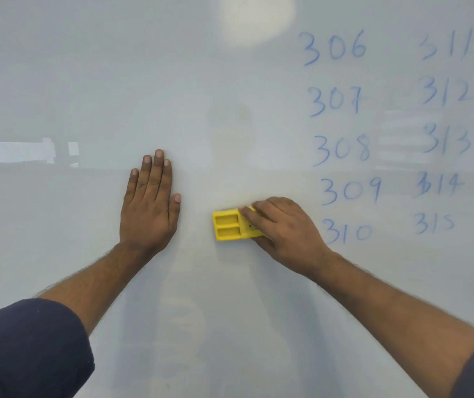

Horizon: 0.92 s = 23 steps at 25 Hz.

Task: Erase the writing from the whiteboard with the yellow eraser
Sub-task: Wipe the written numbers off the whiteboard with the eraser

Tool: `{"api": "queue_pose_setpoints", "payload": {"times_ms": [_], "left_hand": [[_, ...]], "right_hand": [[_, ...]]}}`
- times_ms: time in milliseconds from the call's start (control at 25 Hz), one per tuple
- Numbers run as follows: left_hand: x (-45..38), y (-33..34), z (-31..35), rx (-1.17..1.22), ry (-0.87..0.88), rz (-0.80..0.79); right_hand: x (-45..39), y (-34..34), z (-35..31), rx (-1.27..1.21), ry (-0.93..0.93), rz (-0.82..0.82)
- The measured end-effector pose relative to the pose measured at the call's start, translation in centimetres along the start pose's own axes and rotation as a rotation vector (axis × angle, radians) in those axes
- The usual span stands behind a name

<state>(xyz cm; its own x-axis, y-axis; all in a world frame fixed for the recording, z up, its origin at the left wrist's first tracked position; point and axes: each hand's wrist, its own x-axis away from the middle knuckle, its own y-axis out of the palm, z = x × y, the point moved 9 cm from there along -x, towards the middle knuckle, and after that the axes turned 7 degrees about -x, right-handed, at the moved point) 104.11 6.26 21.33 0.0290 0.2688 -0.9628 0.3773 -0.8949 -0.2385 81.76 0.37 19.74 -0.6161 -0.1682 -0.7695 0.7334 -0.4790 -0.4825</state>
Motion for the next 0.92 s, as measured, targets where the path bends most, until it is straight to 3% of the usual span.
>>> {"api": "queue_pose_setpoints", "payload": {"times_ms": [80, 240, 400, 560, 680, 920], "left_hand": [[0.0, 0.0, 0.0, 0.002, 0.006, -0.006], [0.0, 0.0, -0.1, 0.0, 0.006, -0.023], [0.0, 0.0, -0.1, -0.003, 0.011, -0.054], [-0.1, -0.4, 0.2, -0.009, 0.006, -0.062], [-0.3, -1.2, 0.5, 0.002, 0.008, -0.061], [-5.4, -3.2, 3.9, 0.034, 0.064, -0.013]], "right_hand": [[-1.2, 0.9, -1.0, -0.049, 0.032, 0.033], [3.0, 3.7, -4.0, -0.031, -0.171, -0.095], [6.0, 2.4, -2.6, 0.046, -0.263, -0.165], [2.5, -1.6, 1.8, 0.024, -0.101, -0.092], [-0.3, -5.8, 4.9, -0.117, 0.128, 0.084], [-2.1, -11.8, 8.3, -0.107, 0.181, 0.212]]}}
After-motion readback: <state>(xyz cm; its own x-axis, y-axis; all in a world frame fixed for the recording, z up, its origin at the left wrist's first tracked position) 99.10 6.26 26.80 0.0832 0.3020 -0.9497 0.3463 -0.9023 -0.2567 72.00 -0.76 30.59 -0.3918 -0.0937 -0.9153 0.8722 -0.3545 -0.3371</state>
